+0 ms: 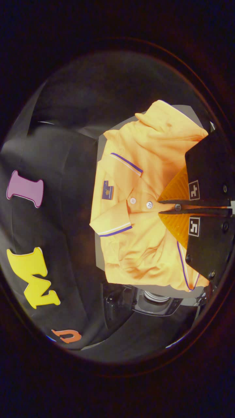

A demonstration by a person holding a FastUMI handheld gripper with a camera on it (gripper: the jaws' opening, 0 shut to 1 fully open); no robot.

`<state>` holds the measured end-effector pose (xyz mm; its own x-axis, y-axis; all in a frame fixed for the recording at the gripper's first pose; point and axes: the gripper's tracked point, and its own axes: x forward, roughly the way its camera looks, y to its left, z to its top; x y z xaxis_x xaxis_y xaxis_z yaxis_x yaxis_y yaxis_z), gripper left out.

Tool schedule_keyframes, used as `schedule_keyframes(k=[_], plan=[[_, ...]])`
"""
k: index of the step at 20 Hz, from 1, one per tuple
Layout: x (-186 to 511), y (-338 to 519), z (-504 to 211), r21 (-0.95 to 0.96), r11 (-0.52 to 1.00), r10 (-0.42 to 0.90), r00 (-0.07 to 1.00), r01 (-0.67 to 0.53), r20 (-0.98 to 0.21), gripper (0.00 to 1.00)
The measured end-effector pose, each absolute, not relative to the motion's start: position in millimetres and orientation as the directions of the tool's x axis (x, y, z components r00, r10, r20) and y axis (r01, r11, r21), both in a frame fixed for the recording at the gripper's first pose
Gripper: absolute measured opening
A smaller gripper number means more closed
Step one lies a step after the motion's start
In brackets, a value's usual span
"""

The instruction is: Put the clothes into the washing machine and then close the washing machine lid.

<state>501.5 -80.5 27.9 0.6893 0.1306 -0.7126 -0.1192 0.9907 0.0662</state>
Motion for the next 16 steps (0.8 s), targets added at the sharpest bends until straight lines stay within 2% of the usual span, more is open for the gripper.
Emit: schedule_keyframes(k=[6,10,16], plan=[[504.0,-84.1,88.2,0.159,0.985,0.156,0.748,-0.069,-0.645,0.04],[494.3,-73.4,145.4,0.197,0.974,0.208,0.788,-0.113,-0.579,0.04],[481.0,-16.7,170.5,0.190,0.957,0.289,0.791,-0.220,-0.539,0.05]])
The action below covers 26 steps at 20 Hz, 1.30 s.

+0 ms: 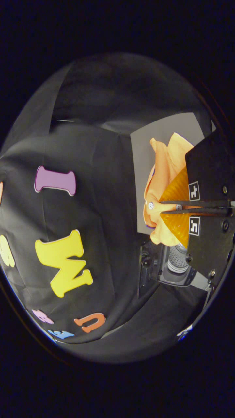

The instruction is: Put the clothes into the washing machine and then close the washing machine lid.

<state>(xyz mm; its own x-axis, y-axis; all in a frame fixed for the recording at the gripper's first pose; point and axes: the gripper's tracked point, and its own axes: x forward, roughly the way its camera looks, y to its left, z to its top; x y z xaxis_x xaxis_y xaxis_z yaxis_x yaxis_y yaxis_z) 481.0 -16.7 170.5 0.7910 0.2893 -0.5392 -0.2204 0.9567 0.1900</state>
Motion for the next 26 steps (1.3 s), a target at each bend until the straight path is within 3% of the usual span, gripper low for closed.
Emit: schedule_keyframes(k=[16,26], plan=[[430.6,231.4,219.7,0.226,0.777,0.616,0.634,-0.588,-0.468,0.04],[414.6,312.4,179.2,0.246,0.721,0.663,0.541,-0.648,-0.518,0.04]])
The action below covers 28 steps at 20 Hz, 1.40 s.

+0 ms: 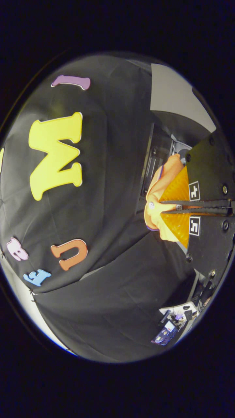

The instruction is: Put the clothes into the washing machine and then close the washing machine lid.

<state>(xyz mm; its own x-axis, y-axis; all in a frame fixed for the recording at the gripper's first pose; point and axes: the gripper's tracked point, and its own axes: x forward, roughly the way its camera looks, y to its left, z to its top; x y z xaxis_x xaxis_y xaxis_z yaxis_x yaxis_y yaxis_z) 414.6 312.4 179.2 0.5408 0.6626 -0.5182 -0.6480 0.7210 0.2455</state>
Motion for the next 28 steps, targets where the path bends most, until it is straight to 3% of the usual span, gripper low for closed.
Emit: schedule_keyframes(k=[13,28], plan=[[428.6,331.3,33.4,0.287,0.797,0.563,0.482,-0.531,-0.671,0.04],[489.5,333.3,-85.4,0.251,0.891,0.427,0.509,-0.379,-0.748,0.04]])
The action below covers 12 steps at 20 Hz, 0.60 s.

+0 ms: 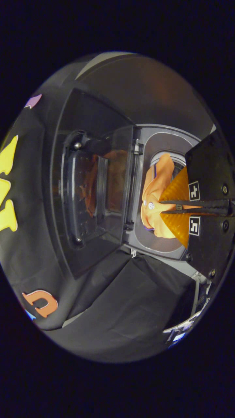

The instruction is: Put the clothes into the washing machine and then close the washing machine lid.

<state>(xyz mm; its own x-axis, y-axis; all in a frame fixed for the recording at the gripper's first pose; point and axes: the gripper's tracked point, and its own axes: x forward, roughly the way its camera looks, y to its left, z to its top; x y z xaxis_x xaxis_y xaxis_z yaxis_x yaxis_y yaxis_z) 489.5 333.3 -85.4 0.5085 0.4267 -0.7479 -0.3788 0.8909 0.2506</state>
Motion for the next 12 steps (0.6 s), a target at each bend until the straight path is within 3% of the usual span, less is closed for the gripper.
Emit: schedule_keyframes(k=[12], plan=[[505.7,345.2,-157.5,0.224,0.926,0.354,0.497,-0.303,-0.792,0.04]])
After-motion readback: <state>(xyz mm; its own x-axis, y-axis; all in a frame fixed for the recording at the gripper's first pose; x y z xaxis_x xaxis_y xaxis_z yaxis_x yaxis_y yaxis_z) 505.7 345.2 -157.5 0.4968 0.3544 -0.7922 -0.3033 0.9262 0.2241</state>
